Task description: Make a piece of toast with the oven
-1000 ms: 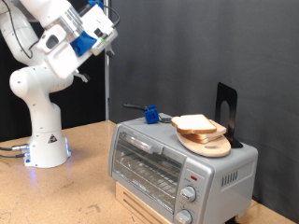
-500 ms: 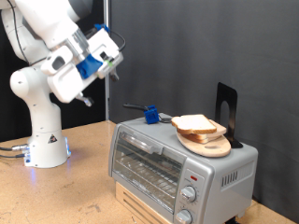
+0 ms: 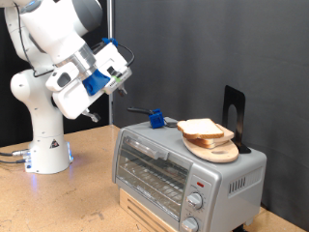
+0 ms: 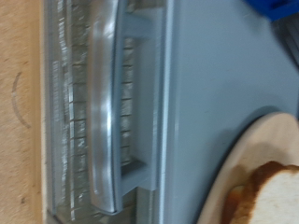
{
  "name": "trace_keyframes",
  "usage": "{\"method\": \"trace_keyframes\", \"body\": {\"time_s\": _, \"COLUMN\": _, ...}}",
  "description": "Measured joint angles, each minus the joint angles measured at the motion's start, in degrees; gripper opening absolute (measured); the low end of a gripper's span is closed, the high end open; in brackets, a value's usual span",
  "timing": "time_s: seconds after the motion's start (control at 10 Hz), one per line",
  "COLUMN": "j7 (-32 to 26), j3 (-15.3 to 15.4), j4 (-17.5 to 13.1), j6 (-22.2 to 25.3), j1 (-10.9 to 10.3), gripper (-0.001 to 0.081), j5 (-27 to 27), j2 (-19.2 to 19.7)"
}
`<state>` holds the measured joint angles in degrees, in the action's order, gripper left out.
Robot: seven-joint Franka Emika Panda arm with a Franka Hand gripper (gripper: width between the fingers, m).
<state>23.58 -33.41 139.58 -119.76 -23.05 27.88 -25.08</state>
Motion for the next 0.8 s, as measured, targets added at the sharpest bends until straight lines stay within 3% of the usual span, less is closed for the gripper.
{"method": "trace_keyframes", "body": {"time_s": 0.2, "j7": -0.1, "j3": -0.1, "j4": 1.1, "j6": -1.1, "j1": 0.1, "gripper": 0.0808, "j5": 0.1, "j2": -0.1}}
{"method": "trace_keyframes", "body": {"time_s": 0.5, "j7": 0.3, "j3": 2.2, "j4": 5.2, "j6": -9.8, "j1": -0.1, "gripper": 0.0808, "j5": 0.2, "j2": 1.6}}
{"method": "trace_keyframes", "body": {"time_s": 0.8, "j7": -0.3, "j3": 3.5, "j4": 7.7, "j6": -15.8, "j1": -1.8, "gripper": 0.0808, "j5": 2.4, "j2": 3.6}}
